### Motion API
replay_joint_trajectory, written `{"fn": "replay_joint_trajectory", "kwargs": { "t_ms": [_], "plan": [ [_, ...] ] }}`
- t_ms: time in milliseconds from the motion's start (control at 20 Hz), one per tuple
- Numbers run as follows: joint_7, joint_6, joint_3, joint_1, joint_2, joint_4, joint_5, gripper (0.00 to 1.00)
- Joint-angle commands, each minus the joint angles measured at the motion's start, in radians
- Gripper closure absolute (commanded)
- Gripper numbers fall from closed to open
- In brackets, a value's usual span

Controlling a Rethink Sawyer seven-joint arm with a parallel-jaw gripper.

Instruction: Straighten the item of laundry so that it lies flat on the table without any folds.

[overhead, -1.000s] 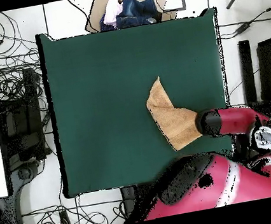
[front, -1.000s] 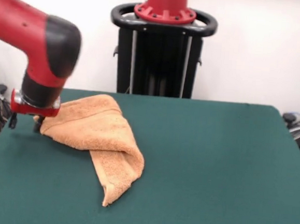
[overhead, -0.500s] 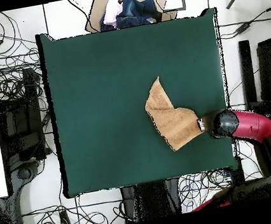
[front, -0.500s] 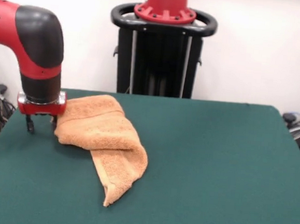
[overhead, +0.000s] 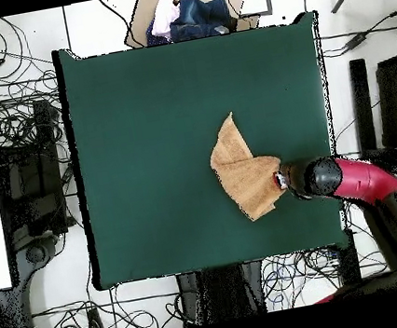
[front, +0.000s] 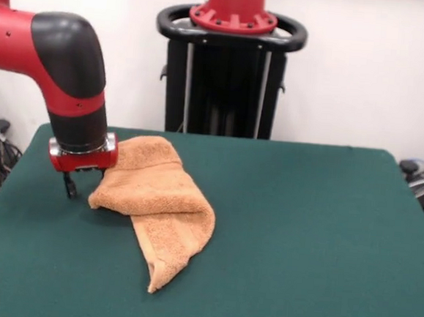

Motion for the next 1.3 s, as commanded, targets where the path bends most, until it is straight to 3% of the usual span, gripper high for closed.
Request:
{"fn": "replay_joint_trajectory", "kwargs": {
  "t_ms": [50, 1300],
  "plan": [
    [-0.164, 0.077, 0.224, 0.026, 0.059, 0.127, -0.010, 0.00],
    [-0.092, 0.006, 0.225, 0.037, 0.055, 0.126, -0.097, 0.00]
  ]
}}
